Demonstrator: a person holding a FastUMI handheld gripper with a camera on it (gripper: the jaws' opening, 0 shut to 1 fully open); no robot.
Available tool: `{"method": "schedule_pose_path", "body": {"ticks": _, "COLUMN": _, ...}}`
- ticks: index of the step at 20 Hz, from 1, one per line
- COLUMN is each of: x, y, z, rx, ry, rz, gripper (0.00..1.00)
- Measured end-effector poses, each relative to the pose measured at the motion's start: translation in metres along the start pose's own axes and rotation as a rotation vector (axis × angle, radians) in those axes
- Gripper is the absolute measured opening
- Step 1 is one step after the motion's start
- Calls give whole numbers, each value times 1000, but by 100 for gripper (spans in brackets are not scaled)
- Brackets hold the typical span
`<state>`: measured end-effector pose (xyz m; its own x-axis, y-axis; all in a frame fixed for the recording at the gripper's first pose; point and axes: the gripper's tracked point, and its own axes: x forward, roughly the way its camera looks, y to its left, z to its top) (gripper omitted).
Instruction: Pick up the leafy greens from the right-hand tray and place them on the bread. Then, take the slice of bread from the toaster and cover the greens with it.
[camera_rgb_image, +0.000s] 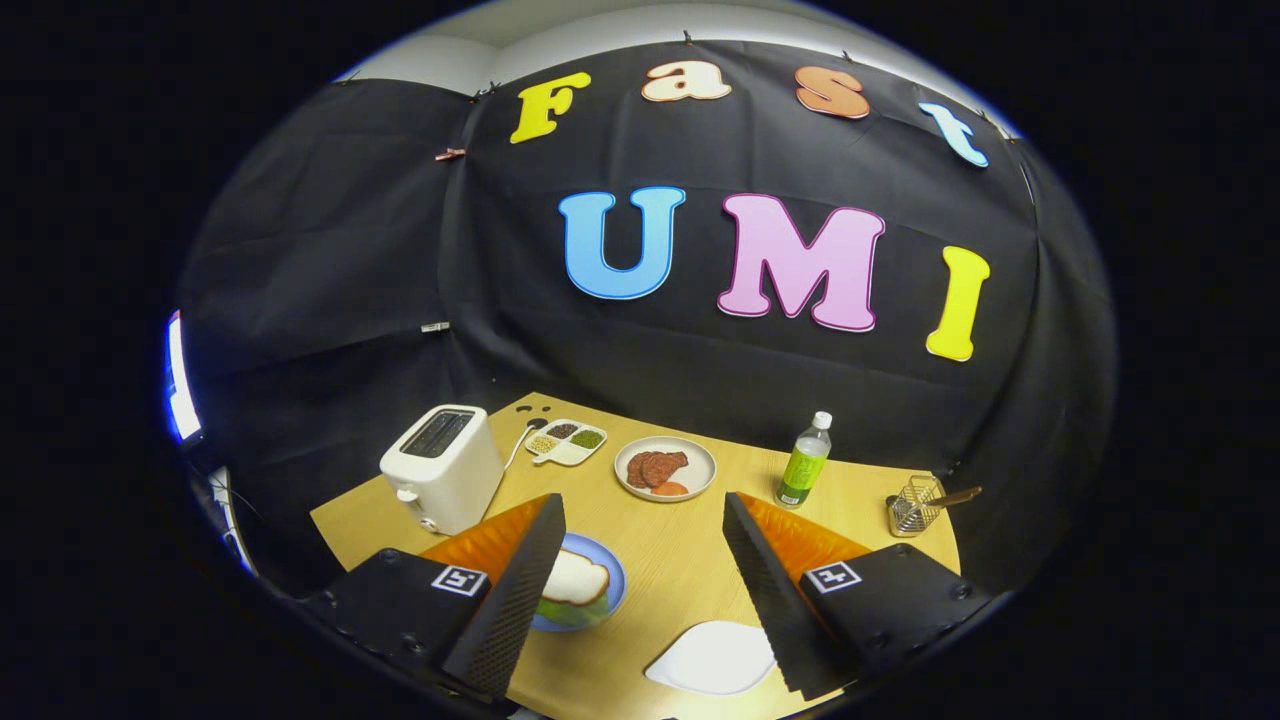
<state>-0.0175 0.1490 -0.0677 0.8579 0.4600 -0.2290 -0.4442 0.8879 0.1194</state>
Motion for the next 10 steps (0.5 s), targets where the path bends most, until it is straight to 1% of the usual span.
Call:
{"method": "schedule_pose_path", "body": {"ticks": 3, "x": -4, "y": 2, "z": 1, "rx": -22, "ry": -9, "rz": -4, "gripper": 99}}
{"method": "schedule_pose_path", "body": {"ticks": 10, "x": -10, "y": 6, "z": -6, "rx": -11, "ry": -1, "rz": -6, "gripper": 98}}
